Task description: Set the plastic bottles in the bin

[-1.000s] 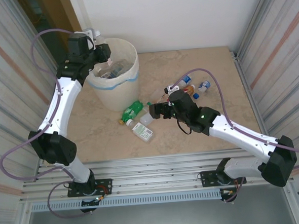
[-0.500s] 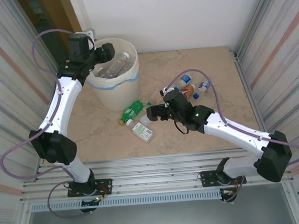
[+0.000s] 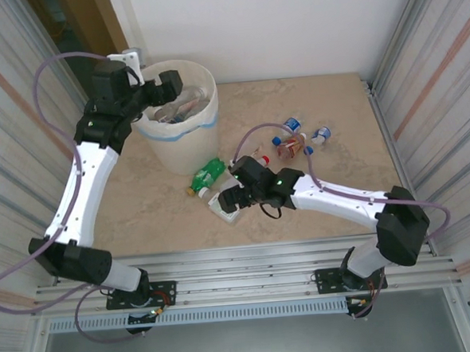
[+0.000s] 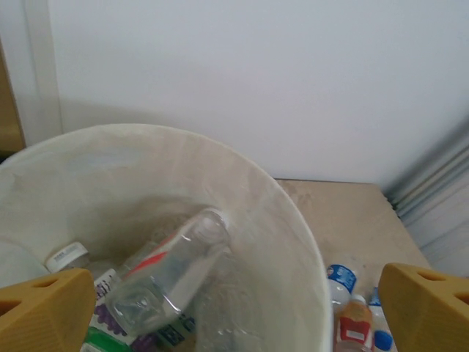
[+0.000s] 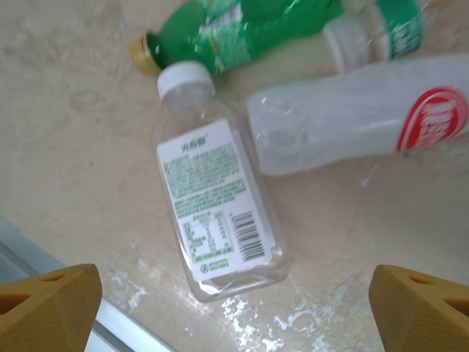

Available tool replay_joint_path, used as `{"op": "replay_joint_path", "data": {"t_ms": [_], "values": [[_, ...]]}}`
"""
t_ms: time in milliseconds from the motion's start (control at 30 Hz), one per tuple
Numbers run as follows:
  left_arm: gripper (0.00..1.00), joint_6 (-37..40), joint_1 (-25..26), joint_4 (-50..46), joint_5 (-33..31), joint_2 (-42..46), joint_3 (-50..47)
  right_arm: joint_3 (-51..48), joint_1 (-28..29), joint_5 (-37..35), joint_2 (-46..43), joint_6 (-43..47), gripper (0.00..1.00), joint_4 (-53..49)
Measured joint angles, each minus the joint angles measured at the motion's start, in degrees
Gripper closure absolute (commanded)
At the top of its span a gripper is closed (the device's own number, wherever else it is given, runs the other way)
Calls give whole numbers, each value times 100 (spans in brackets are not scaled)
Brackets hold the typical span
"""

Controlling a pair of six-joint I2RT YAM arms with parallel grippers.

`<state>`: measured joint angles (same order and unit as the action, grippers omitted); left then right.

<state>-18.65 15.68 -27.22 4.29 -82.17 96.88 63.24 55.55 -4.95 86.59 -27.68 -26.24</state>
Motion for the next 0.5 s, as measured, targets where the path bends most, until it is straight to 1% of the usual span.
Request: {"op": "replay_joint_path", "data": {"t_ms": [100, 300, 400, 500], "values": [[1, 0, 289, -7, -105, 422, -345, 52, 87, 107, 313, 94, 8, -68], [1, -52, 809, -2, -402, 1196, -1071, 273, 184, 223, 903, 352, 5, -114], [1, -136, 977, -7, -577, 1593, -1482, 376, 221, 223, 1128, 492, 4, -109], [1, -282, 1034, 0, -702, 1996, -1882, 398, 221, 227, 1287, 605, 2, -107]]}}
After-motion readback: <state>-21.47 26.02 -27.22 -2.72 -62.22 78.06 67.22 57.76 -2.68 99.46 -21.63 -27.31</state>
